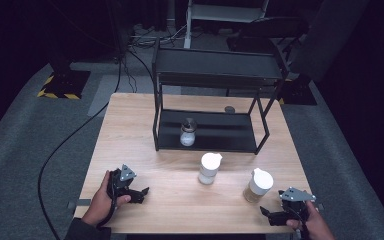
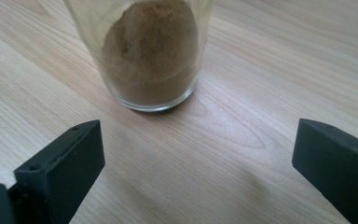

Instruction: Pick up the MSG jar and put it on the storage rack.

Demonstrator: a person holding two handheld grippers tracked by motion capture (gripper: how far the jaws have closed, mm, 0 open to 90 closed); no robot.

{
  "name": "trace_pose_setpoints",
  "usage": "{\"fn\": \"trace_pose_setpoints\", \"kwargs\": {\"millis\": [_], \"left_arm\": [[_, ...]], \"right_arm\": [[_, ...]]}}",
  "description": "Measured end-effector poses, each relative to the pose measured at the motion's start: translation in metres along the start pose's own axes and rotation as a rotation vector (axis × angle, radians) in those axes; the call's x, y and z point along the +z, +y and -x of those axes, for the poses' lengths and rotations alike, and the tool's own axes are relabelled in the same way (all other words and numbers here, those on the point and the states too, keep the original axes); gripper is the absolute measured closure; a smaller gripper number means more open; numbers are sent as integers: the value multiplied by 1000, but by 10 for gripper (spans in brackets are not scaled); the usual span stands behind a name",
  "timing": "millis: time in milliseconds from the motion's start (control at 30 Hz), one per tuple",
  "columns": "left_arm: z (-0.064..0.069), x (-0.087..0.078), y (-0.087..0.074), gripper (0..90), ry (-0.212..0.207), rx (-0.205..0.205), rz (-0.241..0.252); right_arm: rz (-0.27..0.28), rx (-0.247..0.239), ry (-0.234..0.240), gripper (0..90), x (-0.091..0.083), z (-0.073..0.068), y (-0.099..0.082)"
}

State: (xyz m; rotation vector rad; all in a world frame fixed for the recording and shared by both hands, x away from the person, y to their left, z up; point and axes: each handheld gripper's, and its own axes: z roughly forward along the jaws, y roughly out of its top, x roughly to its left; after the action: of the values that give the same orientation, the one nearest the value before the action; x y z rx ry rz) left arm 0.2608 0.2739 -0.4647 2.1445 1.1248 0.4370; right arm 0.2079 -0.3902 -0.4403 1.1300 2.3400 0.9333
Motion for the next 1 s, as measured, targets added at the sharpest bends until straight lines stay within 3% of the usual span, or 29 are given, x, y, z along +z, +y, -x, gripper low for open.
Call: {"fn": "trace_pose_setpoints", "kwargs": {"millis": [300,1000], "left_arm": [[0,0,0,3,0,0,0],[0,0,0,3,0,2,1]], "right_arm": [[15,-20,19,21,-16,-4,13],[46,-87,-3,21,-46,-19,48]]}}
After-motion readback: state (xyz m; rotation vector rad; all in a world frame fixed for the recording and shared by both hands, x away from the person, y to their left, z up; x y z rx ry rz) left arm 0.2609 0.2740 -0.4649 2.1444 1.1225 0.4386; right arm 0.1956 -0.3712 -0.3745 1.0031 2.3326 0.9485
